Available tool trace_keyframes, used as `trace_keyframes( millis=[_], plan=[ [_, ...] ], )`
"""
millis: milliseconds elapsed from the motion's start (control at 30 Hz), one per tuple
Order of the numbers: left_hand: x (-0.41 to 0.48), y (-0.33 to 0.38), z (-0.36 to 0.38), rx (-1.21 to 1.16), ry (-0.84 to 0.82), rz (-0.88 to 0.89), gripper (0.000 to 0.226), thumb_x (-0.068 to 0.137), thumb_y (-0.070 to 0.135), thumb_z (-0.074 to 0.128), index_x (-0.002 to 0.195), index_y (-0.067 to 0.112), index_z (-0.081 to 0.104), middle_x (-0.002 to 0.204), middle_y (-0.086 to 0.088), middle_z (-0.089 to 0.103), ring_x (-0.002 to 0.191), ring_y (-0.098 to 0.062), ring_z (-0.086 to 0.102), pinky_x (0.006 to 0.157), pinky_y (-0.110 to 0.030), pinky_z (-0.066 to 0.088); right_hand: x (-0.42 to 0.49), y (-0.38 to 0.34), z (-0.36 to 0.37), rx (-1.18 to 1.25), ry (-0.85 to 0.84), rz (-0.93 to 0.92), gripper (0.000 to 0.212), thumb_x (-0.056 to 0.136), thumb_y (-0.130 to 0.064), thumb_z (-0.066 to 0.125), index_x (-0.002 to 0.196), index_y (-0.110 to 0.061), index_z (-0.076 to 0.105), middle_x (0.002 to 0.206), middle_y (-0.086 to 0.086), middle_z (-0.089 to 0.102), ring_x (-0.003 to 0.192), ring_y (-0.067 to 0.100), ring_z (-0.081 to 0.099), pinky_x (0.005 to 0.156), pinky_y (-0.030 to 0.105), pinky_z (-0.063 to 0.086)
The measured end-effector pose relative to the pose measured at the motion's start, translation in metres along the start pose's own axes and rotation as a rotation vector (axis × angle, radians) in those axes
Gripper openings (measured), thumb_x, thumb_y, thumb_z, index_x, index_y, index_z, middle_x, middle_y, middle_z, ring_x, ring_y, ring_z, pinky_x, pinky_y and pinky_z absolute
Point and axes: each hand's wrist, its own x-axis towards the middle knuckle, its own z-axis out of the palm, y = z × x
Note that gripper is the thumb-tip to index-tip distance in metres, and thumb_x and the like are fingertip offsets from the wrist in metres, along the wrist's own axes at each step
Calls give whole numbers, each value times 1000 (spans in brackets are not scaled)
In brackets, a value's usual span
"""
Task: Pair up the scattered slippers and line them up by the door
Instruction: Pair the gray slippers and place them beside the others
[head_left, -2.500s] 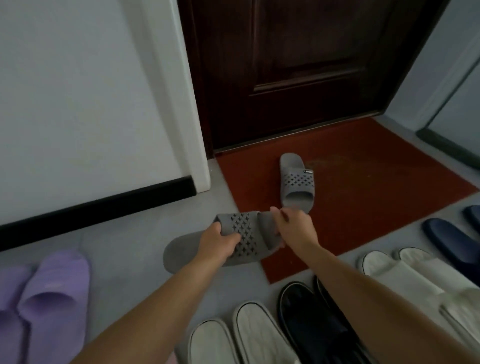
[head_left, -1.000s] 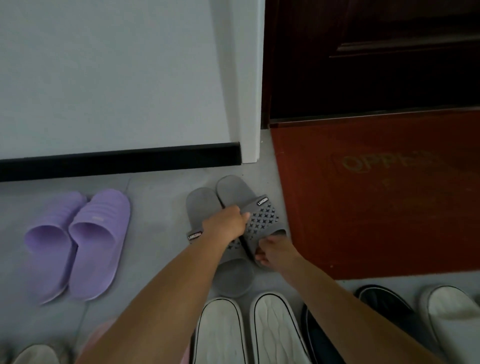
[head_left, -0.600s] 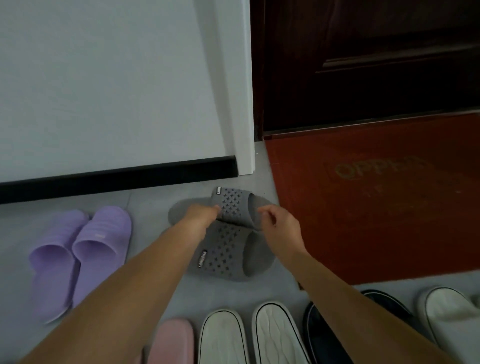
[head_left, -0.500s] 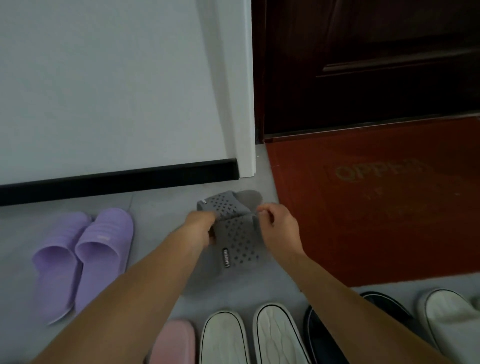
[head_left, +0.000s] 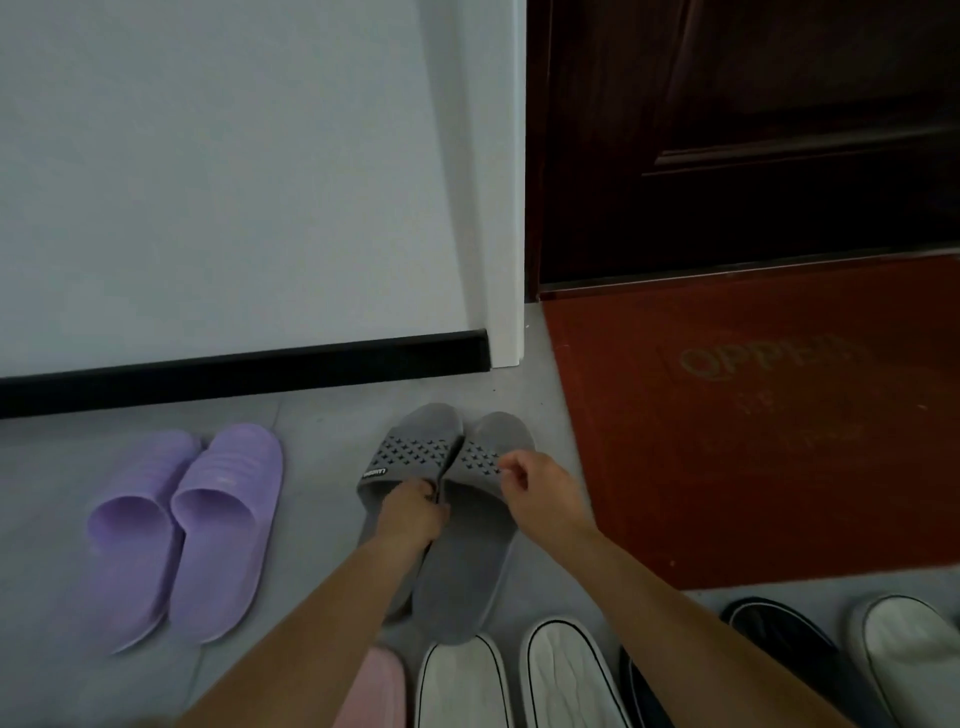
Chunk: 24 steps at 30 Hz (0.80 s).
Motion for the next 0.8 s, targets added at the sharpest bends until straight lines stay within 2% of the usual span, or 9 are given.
trace_keyframes(
  millis=[67,167,233,333,433,533,633,733,800],
  plan=[
    [-4,-11,6,229,-1,76,40,84,35,63,108,5,54,113,-16,61,108,-31,58,85,-34,46,1,0,4,-23,-23,1,22,94,-21,48,110,-16,63,110,3,66,95,15,60,80,26,48],
    [-14,-19,21,364,-69,94,63,86,52,55,126,6,37,127,-16,52,119,-33,52,92,-38,43,0,5,13,-69,-69,24,21,93,-18,49,107,-12,63,111,6,64,99,19,60,87,31,49],
    [-11,-21,30,380,-39,61,62,88,57,47,125,9,38,125,-16,55,116,-34,54,90,-40,44,-2,10,18,-88,-33,30,18,92,-18,49,103,-12,63,105,7,65,93,20,60,81,32,50],
    [-1,-20,31,350,101,31,51,91,59,37,111,12,49,110,-14,64,101,-34,61,81,-40,48,-5,17,23,-87,38,-7,10,94,-20,49,93,-14,57,89,6,64,76,18,59,63,29,46],
    [11,-21,28,418,202,130,50,95,54,33,112,13,54,111,-14,65,100,-35,61,82,-41,50,-7,23,27,-62,71,-27,8,95,-23,48,89,-18,52,81,2,61,67,15,57,55,26,43],
    [15,-14,20,380,267,266,45,95,48,39,127,19,51,125,-15,59,110,-37,57,91,-44,46,-5,19,29,-54,122,-60,9,95,-24,47,93,-18,54,82,2,61,67,18,57,58,34,48],
    [17,-10,-6,326,322,284,43,95,46,40,128,23,51,129,-14,57,114,-36,54,93,-43,43,4,4,35,-75,199,-195,13,93,-20,50,100,-16,60,92,3,62,74,21,59,63,34,48],
    [7,-18,-42,384,376,353,48,95,42,40,141,27,38,145,-9,43,131,-29,41,106,-40,34,9,-18,50,-26,220,-265,16,92,-17,52,101,-15,65,99,6,64,79,26,60,68,39,51],
    [-11,-32,-72,518,400,324,45,95,41,41,135,20,44,137,-12,51,123,-33,49,95,-39,40,3,-33,70,30,191,-277,16,91,-16,52,101,-15,65,100,8,65,80,28,60,70,41,51]
  ],
)
